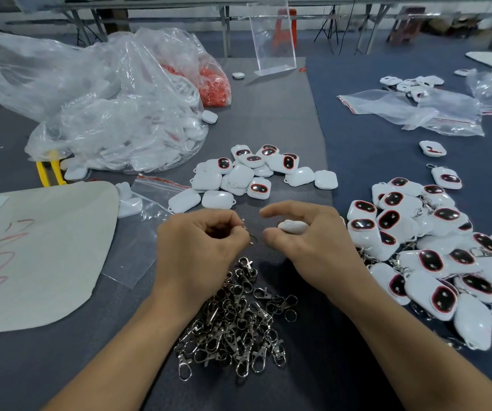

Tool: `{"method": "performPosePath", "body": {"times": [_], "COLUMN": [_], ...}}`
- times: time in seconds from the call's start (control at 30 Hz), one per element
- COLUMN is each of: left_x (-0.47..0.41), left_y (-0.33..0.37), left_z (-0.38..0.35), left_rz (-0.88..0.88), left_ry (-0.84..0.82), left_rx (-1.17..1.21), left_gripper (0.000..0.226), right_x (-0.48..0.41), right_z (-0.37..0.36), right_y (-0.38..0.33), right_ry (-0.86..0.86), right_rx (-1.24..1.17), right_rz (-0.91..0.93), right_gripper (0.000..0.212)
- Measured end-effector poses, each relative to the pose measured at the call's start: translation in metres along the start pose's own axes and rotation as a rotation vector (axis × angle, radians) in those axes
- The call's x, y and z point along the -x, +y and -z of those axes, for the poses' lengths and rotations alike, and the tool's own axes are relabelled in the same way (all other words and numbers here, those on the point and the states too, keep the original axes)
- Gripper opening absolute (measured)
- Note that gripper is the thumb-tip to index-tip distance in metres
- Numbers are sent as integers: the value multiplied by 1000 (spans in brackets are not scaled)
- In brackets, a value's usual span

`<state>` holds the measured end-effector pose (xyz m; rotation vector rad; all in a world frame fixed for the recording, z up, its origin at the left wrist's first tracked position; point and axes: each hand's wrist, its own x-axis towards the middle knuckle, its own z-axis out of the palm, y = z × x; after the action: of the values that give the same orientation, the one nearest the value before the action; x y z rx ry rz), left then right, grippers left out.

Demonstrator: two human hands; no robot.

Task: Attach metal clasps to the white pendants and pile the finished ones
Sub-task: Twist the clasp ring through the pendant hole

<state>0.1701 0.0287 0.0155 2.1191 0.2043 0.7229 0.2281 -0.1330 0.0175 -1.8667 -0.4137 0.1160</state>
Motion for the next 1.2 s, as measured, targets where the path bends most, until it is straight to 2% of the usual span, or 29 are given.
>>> {"method": "performPosePath", "body": {"times": [0.07, 0.13, 0.2, 0.27, 0.33, 0.43, 0.67, 0.9, 1.1, 1.2], "left_x": [-2, -4, -6, -7, -8, -9, -14, -14, -14, -14], "left_y": [-3, -8, -11, -11, -11, -13, -20, -22, -22, -21], "left_z": [4, 6, 4, 2, 1, 1, 2, 2, 2, 3], "left_rz": [-78, -142, -209, -243, -236, -212, -157, -118, -141, -145], "left_ry": [34, -50, -182, -315, -383, -408, -455, -474, -463, -476], "left_rx": [-251, -415, -458, -423, -365, -294, -192, -220, -200, -183], "left_gripper": [7, 12, 9, 1, 13, 19, 21, 24, 21, 23], "right_x": [-1, -4, -6, -7, -7, -9, -11, -9, -8, -10], "right_z": [2, 4, 6, 7, 8, 7, 7, 7, 4, 3], "right_y": [2, 3, 4, 5, 5, 8, 7, 7, 10, 9], "right_ry": [-18, -34, -45, -51, -59, -65, -124, -136, -61, -84], "right_rx": [75, 166, 246, 266, 262, 235, 255, 316, 256, 222], "right_rz": [-54, -78, -62, -20, 6, -8, 13, 41, 29, 18], "right_gripper": [30, 23, 17, 15, 18, 26, 23, 22, 22, 22]}}
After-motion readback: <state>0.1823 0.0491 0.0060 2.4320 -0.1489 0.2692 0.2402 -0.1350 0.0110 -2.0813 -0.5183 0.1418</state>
